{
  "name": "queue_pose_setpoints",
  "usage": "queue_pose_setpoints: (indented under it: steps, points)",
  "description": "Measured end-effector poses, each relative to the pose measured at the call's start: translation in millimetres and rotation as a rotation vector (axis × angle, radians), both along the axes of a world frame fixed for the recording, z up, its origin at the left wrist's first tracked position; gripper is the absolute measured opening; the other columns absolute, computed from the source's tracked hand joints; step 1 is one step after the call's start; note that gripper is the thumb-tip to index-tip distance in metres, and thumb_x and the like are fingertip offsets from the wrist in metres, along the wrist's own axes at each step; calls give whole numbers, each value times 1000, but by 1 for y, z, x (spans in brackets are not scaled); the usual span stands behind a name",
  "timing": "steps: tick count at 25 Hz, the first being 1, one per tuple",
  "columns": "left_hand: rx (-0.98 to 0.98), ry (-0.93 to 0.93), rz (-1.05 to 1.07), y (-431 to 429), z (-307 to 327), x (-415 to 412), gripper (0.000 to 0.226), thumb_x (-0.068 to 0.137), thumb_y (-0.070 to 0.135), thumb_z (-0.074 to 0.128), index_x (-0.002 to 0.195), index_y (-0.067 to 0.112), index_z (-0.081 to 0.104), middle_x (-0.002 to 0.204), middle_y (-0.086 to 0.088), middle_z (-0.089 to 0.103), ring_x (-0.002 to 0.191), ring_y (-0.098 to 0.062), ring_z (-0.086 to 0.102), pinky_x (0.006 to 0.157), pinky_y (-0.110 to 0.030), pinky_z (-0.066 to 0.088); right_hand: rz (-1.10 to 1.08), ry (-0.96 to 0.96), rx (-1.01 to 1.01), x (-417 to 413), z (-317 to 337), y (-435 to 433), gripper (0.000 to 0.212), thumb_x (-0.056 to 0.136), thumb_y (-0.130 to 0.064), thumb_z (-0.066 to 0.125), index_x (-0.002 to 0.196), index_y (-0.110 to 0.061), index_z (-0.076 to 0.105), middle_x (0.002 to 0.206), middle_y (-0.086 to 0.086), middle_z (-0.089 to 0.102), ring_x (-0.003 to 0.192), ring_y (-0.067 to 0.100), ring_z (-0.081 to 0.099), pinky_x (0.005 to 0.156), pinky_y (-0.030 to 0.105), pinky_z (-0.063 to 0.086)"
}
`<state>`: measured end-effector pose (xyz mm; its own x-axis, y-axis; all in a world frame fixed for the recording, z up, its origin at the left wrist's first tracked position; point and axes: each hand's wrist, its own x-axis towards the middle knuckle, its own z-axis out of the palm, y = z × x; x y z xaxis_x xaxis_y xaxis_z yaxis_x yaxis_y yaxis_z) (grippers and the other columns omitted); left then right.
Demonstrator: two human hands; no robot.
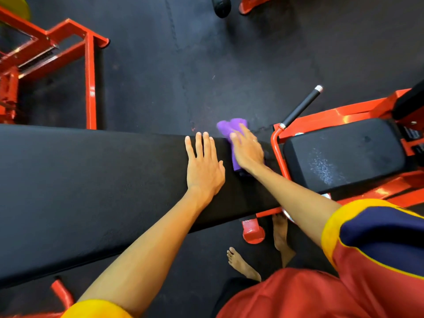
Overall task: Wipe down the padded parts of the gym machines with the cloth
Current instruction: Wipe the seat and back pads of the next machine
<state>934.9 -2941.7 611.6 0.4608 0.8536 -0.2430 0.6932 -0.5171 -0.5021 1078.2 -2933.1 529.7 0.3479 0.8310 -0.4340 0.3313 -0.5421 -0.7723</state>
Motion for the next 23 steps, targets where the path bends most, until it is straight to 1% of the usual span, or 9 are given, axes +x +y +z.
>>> queue_pose_setpoints:
  steps: [2,4,6,8,10,13,16,20,23]
  points:
    - [-10,-5,3,1,-2,1,75,104,46,21,159,-3,8,167,-24,12,155,-43,4,119,-68,3,166,-61,166,-13,21,11,43,108,-40,35,144,-27,54,157,-2,46,142,26,41,115,43,30]
    - [-18,0,6,2,-1,2,75,104,45,20,159,-3,7,167,-23,10,155,-43,3,119,-69,1,273,-106,184,-4,11,15,40,108,-43,35,136,-29,60,151,-3,50,135,29,47,110,46,35]
    - [-10,4,1,0,-2,1,74,104,45,21,159,-3,7,167,-23,10,155,-43,3,118,-69,1,335,-163,29,22,-18,22,46,104,-54,31,126,-31,63,145,3,55,128,34,52,105,49,40]
    - [-10,-6,8,2,-1,4,74,104,46,22,160,-1,8,167,-23,10,154,-44,2,118,-69,1,321,-130,-219,50,-36,40,66,90,-67,23,122,-28,65,141,8,59,124,35,56,104,50,43]
    - [-16,-11,17,1,1,5,74,104,47,21,160,-1,9,167,-23,11,154,-44,2,117,-70,1,339,-85,-370,52,-31,58,71,86,-66,26,126,-25,66,142,8,60,125,34,58,102,46,44]
    - [-17,9,13,3,-1,6,75,104,48,20,160,0,8,167,-22,10,155,-43,2,117,-70,1,440,-128,-236,25,9,66,52,99,-55,28,119,-27,68,139,6,60,126,35,56,96,43,40]
    - [-15,13,15,3,-1,5,75,104,49,18,160,1,7,168,-21,11,155,-43,2,117,-70,1,342,-72,-49,6,18,49,45,101,-58,36,99,-29,71,128,-1,65,121,31,58,97,43,40]
    - [-15,0,14,3,-2,5,75,104,48,20,160,1,8,167,-21,13,154,-44,4,117,-70,1,271,-118,-12,14,-9,31,49,98,-65,41,126,-33,66,141,1,57,130,32,51,107,48,36]
    - [-9,10,13,4,-3,6,74,104,49,19,160,1,9,167,-22,12,154,-45,4,117,-71,0,224,-131,-71,33,-38,29,52,99,-64,36,127,-30,64,141,7,55,129,36,50,107,51,38]
